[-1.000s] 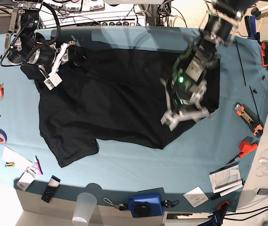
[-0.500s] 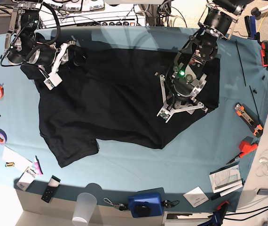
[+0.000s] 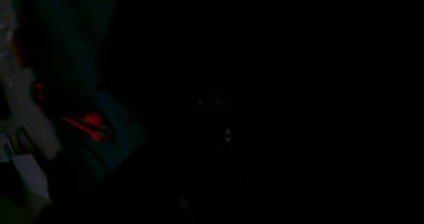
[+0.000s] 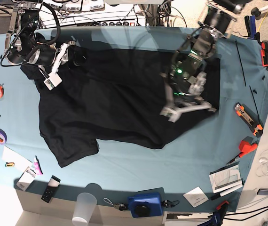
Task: Layout the t-shirt on the table in an organized manner, then fold the t-shirt properly
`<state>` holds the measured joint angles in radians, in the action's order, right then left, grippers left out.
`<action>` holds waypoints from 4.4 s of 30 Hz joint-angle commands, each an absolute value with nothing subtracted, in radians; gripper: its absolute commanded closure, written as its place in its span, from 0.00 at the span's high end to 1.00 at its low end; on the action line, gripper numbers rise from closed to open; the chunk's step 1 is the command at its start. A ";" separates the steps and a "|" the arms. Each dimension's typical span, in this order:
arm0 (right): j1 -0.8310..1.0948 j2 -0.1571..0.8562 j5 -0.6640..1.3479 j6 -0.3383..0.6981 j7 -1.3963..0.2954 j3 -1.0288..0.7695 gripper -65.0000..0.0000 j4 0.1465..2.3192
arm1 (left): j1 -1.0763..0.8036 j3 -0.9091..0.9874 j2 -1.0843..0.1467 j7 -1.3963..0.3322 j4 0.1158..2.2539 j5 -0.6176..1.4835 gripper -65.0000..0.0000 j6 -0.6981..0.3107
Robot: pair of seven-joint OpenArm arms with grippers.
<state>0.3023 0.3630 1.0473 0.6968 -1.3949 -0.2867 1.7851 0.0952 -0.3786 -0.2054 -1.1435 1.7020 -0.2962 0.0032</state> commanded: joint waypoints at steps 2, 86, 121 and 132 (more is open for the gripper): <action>0.297 0.379 1.073 0.698 -1.376 -0.292 0.31 1.799 | 0.135 -0.376 -0.200 -1.104 1.718 -0.311 0.00 0.007; 0.297 0.379 1.072 0.698 -1.362 -0.292 0.31 1.799 | 0.284 -0.198 -0.202 -0.745 1.478 -0.338 0.00 -0.044; -0.387 0.380 0.338 0.595 -0.769 -0.333 0.31 1.255 | 0.223 -0.198 -0.257 -1.145 1.676 0.159 0.00 -0.065; -0.720 0.380 0.163 0.556 -0.675 -0.332 0.31 0.773 | 0.125 -0.198 -0.244 -1.126 1.779 0.142 0.00 -0.065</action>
<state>-0.6838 0.3630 0.1497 0.5556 -0.7010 -0.3321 0.7528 0.1059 -0.2016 -0.2413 -1.1442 1.7588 0.1467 -0.0681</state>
